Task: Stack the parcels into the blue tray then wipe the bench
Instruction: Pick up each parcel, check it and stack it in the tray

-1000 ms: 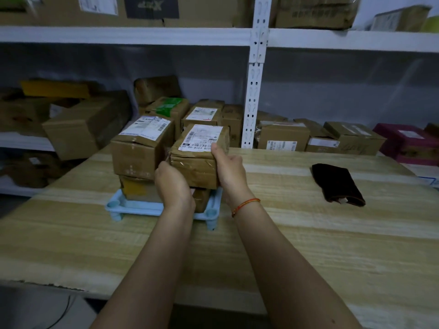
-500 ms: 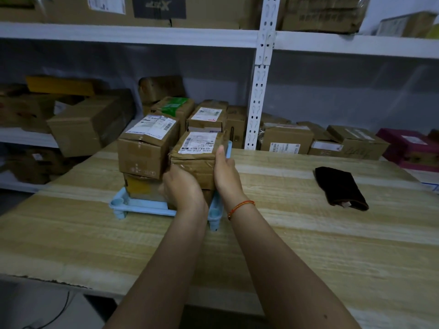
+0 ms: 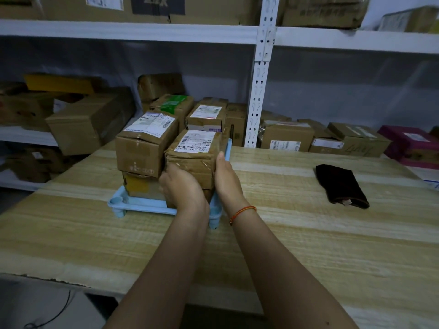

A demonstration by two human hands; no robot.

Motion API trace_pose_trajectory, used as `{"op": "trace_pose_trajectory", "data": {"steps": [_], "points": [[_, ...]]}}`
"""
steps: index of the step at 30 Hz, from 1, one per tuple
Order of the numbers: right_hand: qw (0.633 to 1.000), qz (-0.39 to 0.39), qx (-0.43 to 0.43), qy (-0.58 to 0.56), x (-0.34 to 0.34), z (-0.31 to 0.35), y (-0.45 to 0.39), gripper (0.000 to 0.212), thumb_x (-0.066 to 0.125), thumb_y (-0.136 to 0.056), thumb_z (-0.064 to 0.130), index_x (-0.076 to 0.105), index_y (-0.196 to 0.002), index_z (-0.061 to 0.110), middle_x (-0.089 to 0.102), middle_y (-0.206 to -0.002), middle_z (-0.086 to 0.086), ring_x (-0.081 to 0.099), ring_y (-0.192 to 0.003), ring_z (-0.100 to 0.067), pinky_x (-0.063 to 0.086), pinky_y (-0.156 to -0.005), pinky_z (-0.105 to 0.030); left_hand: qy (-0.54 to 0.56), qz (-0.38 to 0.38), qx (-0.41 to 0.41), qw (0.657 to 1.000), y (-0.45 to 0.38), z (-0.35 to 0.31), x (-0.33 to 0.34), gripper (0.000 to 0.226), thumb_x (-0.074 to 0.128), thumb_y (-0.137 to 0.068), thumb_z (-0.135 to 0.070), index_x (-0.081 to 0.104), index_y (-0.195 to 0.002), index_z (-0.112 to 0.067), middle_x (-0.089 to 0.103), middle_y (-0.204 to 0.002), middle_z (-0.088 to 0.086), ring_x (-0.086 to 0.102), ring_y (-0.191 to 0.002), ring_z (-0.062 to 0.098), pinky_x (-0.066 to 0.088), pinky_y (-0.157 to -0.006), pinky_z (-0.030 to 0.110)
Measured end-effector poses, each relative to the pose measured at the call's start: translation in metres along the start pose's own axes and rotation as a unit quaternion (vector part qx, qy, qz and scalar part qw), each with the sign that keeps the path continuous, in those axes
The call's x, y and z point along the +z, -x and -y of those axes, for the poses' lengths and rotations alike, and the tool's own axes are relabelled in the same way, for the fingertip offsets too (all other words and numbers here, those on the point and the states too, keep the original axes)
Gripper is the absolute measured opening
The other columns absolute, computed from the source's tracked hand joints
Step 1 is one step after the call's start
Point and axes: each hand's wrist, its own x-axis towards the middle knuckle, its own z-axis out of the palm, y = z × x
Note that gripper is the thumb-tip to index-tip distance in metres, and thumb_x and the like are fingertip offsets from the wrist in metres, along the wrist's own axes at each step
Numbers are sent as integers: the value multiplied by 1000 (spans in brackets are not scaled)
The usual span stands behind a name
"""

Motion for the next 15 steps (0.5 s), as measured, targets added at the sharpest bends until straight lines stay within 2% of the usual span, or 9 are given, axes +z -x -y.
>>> {"op": "trace_pose_trajectory", "data": {"steps": [3,6,9,12,15], "points": [[1000,3,11,-14,-1,-3,-1,72,14,-95,65,55,-137,23,56,-139,-7,49,-129,-28,36,-110,-49,8,-22,-1,1000,0,1,-1,54,38,-80,-39,58,-124,-15,60,-124,8,58,-112,28,46,-100,47],[999,-17,20,-18,-4,-8,-3,67,16,-100,57,56,-134,17,57,-136,-10,51,-126,-29,38,-107,-44,3,-42,6,999,5,-2,-3,43,36,-90,-34,52,-125,-14,55,-128,10,53,-116,29,43,-102,48],[998,-47,15,-28,-8,-12,-5,61,16,-103,50,62,-127,17,61,-128,-10,54,-120,-27,40,-101,-39,20,-22,-2,1000,4,-3,-5,37,34,-92,-30,52,-121,-15,57,-126,8,55,-112,27,45,-99,45],[997,-33,29,-55,-10,-13,-9,62,17,-104,50,69,-113,17,67,-115,-9,59,-113,-25,43,-100,-39,41,16,-30,999,-3,-3,-6,48,34,-86,-34,60,-121,-14,63,-121,5,62,-105,24,49,-96,41],[995,-27,45,-85,-14,-13,-14,64,20,-104,49,71,-113,12,70,-104,-7,61,-101,-21,43,-85,-32,49,31,-42,997,-6,-4,-6,45,33,-90,-34,61,-120,-17,64,-118,4,62,-103,22,48,-98,41]]}}
